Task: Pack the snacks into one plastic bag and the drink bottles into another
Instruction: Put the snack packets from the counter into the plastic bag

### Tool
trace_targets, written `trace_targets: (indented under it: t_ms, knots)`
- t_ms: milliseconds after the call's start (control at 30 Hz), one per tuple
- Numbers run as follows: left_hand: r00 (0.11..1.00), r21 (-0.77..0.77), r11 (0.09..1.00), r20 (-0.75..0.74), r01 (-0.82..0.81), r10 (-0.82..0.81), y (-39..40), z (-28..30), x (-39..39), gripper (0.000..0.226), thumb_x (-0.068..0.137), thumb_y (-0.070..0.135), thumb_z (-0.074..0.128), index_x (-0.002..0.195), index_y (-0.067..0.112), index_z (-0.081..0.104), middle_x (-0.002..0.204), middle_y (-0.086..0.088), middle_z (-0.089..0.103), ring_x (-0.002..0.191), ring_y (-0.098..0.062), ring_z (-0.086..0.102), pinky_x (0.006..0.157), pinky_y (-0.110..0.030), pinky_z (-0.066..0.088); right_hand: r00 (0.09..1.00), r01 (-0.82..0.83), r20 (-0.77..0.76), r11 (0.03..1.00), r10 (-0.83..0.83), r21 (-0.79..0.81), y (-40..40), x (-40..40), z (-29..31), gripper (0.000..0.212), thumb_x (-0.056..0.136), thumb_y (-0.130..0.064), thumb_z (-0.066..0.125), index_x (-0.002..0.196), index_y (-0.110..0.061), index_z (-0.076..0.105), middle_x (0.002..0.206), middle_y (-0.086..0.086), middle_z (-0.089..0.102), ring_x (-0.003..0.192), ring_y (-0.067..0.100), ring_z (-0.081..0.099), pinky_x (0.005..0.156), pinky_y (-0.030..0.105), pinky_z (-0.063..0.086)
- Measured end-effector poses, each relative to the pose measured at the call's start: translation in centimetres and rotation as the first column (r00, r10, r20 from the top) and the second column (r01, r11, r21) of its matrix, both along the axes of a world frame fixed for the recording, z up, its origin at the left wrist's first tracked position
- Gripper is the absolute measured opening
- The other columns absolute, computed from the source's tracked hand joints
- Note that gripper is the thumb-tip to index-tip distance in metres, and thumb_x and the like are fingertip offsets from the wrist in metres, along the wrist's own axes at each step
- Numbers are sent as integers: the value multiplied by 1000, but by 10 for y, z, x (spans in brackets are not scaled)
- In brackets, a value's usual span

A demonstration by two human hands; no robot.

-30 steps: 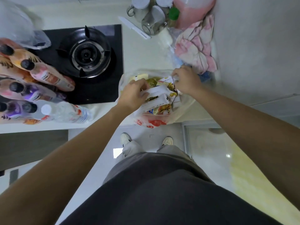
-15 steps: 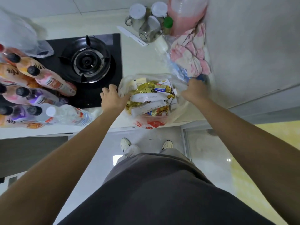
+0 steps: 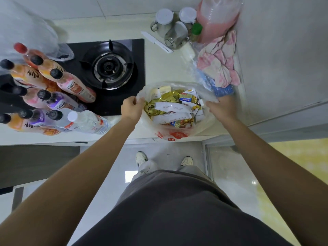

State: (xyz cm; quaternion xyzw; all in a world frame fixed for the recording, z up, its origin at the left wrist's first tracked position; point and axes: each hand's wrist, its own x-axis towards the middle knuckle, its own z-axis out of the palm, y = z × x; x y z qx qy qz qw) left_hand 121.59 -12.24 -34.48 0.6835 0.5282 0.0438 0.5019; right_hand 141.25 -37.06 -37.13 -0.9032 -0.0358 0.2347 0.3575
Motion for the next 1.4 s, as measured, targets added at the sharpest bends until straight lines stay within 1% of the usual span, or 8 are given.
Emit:
trace_targets:
  t_ms: [133,200,367,533,733,1000,1167,1400]
  knots:
    - [985,-64,997,163,-46,56,0,18,-2,39,93,34,60,75,0,54,71,-6,47,69,-20,43,66,-35,38,997,60,48,992,-65,108,4,-14,21,50,79,-41,70,80,9,65,66,18,69,58,29,67,61,34,48]
    - [969,-109,992,233,-60,84,-3,28,1,32,95,28,59,70,8,57,69,-3,58,71,-17,50,70,-33,43,998,60,5,981,-62,185,9,-19,30,48,88,-32,71,82,15,62,66,17,68,56,17,64,63,28,47]
    - [936,-127,991,339,-52,93,-7,55,10,27,98,25,60,76,11,56,57,-1,53,49,-11,52,58,-26,41,997,41,-70,932,-17,361,28,-25,67,36,99,-22,60,76,6,62,62,9,64,58,9,61,57,7,43]
    - [894,-53,998,447,-13,35,-5,96,25,25,103,19,56,83,2,59,60,-8,46,48,-17,45,47,-17,43,1000,13,-30,859,3,512,48,-19,111,28,100,-19,60,76,-8,64,52,1,58,48,8,56,56,14,46]
    - [854,63,994,509,89,-108,1,149,49,23,101,20,58,81,9,63,58,-3,53,48,-17,50,56,-27,47,993,-113,87,788,76,606,79,-7,167,21,96,-13,59,78,-11,68,50,-4,58,51,13,56,57,23,50]
    - [828,280,941,471,188,-305,10,224,71,29,98,13,59,89,-15,59,60,-11,54,44,-19,53,50,-23,43,969,-245,194,712,155,658,113,1,242,28,102,-8,51,78,-7,65,52,1,58,47,17,52,51,28,44]
    - [771,384,921,568,63,-289,15,250,72,32,99,18,59,92,-13,60,59,-3,50,50,-22,52,49,-29,46,943,-318,304,637,135,702,121,-6,274,25,101,-8,48,82,-6,64,55,0,56,47,16,51,51,27,45]
    - [788,405,914,561,5,-253,31,248,62,28,99,15,57,92,-12,62,63,-8,55,50,-18,55,51,-22,47,932,-341,329,682,154,647,135,-1,271,28,99,-11,49,76,-11,65,56,-2,60,50,16,56,53,27,50]
